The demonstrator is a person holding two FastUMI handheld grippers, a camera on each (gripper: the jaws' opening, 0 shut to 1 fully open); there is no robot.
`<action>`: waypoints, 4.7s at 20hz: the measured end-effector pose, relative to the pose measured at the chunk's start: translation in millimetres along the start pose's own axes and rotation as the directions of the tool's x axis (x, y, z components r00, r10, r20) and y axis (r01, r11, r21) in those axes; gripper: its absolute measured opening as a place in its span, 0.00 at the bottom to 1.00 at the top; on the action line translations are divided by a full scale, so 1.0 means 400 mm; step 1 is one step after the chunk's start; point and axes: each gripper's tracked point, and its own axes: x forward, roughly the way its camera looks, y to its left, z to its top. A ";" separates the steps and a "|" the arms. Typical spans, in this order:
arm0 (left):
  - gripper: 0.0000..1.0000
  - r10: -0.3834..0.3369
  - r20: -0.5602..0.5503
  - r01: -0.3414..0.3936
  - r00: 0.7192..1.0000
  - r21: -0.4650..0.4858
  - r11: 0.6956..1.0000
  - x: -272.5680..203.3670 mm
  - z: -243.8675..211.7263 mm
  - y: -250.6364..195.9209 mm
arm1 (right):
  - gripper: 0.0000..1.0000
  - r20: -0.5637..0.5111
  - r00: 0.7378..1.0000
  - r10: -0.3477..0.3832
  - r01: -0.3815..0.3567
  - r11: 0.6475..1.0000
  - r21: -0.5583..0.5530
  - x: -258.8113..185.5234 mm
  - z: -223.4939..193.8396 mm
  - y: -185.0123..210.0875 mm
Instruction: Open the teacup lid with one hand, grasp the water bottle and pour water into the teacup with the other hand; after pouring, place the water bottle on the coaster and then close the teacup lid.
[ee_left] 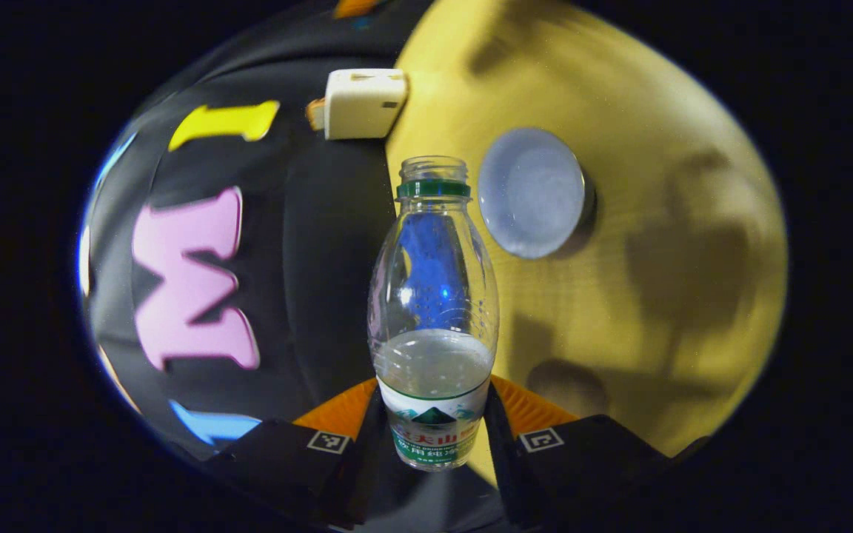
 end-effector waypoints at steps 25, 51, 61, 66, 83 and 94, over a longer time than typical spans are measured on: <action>0.70 0.219 0.199 0.169 0.955 -0.974 0.148 -0.021 -0.037 0.013 | 0.26 -0.014 1.000 -0.006 0.006 1.000 0.002 0.070 0.064 0.114; 0.91 0.121 0.206 0.198 0.971 -0.978 0.072 -0.086 -0.055 -0.082 | 0.26 0.013 0.993 0.114 -0.115 0.993 0.041 0.114 0.110 0.258; 0.91 0.124 0.084 0.079 0.989 -0.996 0.038 -0.282 -0.153 -0.141 | 0.26 -0.013 0.959 0.283 -0.281 0.955 0.100 0.177 0.082 0.491; 0.91 0.155 0.038 0.038 0.987 -0.999 0.004 -0.345 -0.161 -0.121 | 0.31 -0.084 0.943 0.321 -0.310 0.943 0.121 0.185 -0.002 0.552; 0.91 0.147 0.049 0.050 0.988 -0.999 -0.004 -0.335 -0.161 -0.121 | 0.28 -0.198 0.927 0.318 -0.293 0.945 0.146 0.219 -0.152 0.569; 0.90 0.229 0.011 0.013 0.973 -1.000 -0.005 -0.445 -0.155 0.045 | 0.79 -0.080 0.977 0.197 -0.183 0.971 0.156 0.121 0.121 0.479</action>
